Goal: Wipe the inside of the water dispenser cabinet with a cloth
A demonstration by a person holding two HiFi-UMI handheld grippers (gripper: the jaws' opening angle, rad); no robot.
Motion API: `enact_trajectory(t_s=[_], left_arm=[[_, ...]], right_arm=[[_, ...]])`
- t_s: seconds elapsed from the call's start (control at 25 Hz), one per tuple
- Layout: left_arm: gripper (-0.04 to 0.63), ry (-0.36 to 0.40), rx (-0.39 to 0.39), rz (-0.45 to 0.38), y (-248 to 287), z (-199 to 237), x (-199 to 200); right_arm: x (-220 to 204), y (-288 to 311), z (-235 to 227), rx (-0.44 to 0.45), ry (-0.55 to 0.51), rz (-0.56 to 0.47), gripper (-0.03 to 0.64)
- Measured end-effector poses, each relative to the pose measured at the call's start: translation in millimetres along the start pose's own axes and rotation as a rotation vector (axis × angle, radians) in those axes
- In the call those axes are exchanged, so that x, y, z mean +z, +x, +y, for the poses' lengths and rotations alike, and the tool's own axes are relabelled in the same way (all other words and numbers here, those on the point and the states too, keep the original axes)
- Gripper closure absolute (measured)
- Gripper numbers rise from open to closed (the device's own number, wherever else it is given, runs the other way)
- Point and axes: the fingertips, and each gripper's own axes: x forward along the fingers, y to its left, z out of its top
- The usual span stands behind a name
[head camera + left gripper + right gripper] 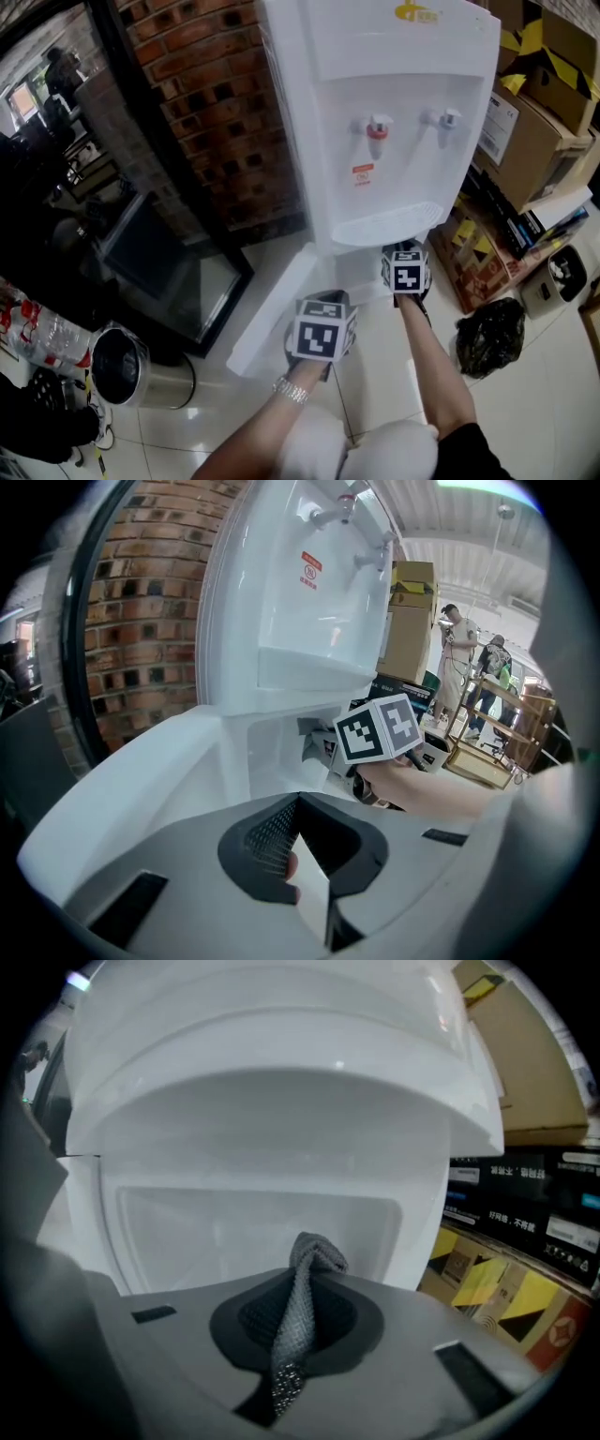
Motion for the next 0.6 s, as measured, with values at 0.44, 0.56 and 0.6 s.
enact_trajectory(t_s=[0.44,0.56,0.6], left_arm=[[0.591,-0.034,0.018,0.014,19,-8,23],[0.592,-0.052,0.023,0.001,26,-6,31],[0.592,-0.059,0.025,0.005,28,-5,28]], right_arm=[[-120,28,-7,0.067,0.089,0.347,0.603],[-123,23,6,0.098,0.091,0.364,0.603],[-115,22,8,0.108,0.094,0.348,0.603]])
